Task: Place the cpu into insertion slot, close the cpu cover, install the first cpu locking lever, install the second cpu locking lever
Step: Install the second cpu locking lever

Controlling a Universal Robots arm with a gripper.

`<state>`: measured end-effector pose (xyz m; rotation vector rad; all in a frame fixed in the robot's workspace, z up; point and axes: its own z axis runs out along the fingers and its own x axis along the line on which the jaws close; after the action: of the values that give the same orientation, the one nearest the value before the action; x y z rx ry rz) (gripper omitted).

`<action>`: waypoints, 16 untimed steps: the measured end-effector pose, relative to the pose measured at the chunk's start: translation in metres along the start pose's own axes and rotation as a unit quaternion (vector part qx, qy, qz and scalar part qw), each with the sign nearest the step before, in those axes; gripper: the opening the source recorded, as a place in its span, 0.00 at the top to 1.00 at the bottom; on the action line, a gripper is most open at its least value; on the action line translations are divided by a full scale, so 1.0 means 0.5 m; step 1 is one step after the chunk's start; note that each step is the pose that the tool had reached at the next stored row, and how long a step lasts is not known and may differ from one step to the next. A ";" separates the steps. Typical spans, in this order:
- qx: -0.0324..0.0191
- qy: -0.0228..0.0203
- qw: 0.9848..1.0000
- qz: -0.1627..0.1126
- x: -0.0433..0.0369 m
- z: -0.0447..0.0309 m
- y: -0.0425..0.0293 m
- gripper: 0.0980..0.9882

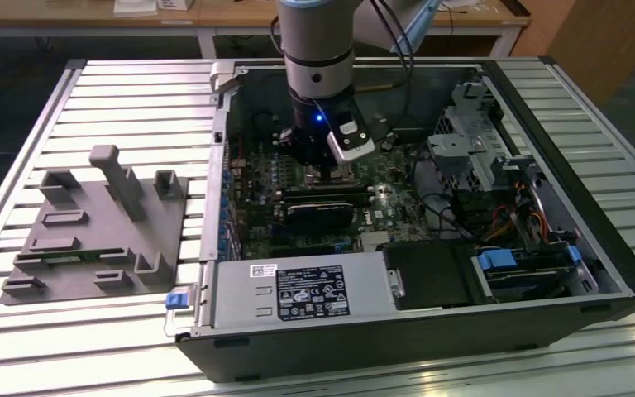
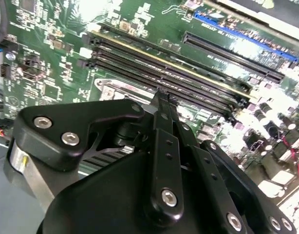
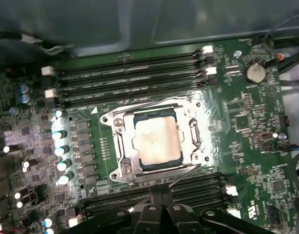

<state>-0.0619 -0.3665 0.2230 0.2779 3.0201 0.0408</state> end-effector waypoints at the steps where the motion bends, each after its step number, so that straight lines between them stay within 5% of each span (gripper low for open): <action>1: -0.001 0.000 1.000 -0.002 0.002 0.001 -0.002 0.99; 7: -0.009 0.002 1.000 -0.011 0.013 0.004 -0.013 0.99; 16: -0.029 0.006 0.999 -0.021 0.027 0.009 -0.027 0.99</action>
<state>-0.0771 -0.3771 0.2168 0.2106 3.0286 0.1279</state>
